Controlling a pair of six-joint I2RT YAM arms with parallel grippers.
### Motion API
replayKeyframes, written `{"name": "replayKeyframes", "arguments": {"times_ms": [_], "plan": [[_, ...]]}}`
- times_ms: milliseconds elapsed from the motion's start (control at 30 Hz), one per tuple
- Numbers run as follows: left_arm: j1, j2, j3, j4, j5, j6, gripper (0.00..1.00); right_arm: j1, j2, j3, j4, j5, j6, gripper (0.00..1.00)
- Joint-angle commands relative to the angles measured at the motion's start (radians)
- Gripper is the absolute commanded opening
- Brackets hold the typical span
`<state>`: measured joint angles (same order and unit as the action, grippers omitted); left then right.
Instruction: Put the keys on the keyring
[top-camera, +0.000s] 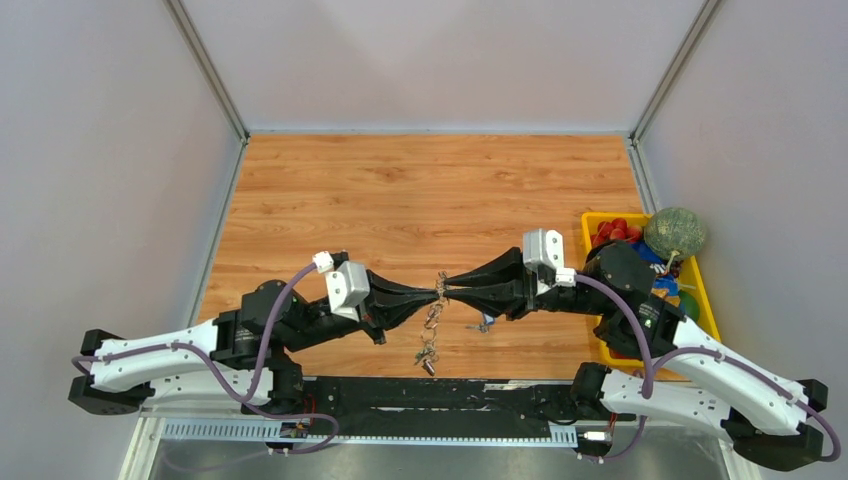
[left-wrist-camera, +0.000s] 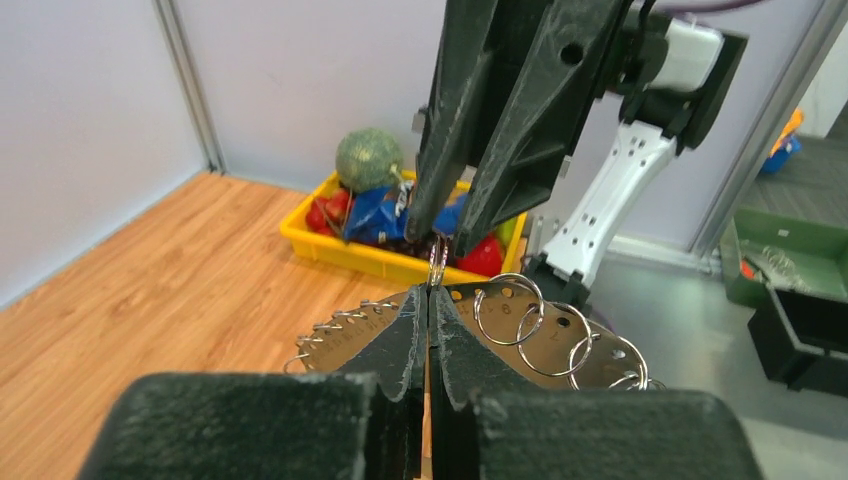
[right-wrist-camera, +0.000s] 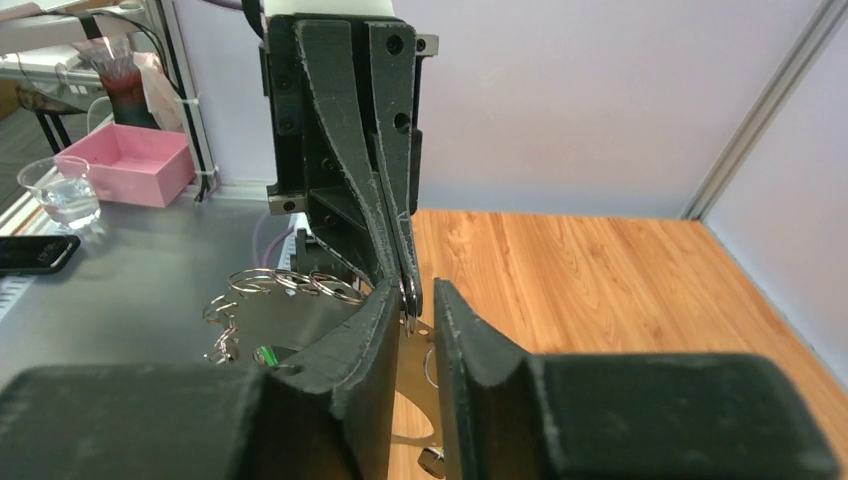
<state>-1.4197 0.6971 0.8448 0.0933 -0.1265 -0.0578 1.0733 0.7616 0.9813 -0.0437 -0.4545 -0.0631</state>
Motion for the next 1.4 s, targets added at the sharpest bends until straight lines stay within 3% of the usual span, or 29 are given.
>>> {"name": "replayKeyframes", "arguments": {"times_ms": [0, 233, 400, 800, 1033, 1233, 1367], "plan": [[-0.002, 0.021, 0.103, -0.142, -0.018, 0.026, 0.0, 0.006, -0.013, 0.086, -0.175, 0.064, -0.042, 0.29], [-0.002, 0.039, 0.164, -0.285, -0.025, 0.03, 0.0, 0.005, 0.017, 0.163, -0.386, 0.123, -0.067, 0.57], [-0.002, 0.095, 0.254, -0.446, -0.025, 0.048, 0.0, 0.004, 0.054, 0.194, -0.493, 0.127, -0.105, 0.63], [-0.002, 0.27, 0.472, -0.825, -0.045, 0.056, 0.0, 0.005, 0.059, 0.218, -0.564, 0.057, -0.261, 0.62], [-0.002, 0.306, 0.495, -0.855, -0.029, 0.081, 0.0, 0.006, 0.115, 0.263, -0.617, 0.045, -0.312, 0.55], [-0.002, 0.327, 0.514, -0.876, -0.018, 0.097, 0.0, 0.005, 0.131, 0.258, -0.595, 0.037, -0.324, 0.44], [-0.002, 0.329, 0.513, -0.864, -0.001, 0.102, 0.0, 0.005, 0.133, 0.228, -0.55, 0.001, -0.318, 0.42]]}}
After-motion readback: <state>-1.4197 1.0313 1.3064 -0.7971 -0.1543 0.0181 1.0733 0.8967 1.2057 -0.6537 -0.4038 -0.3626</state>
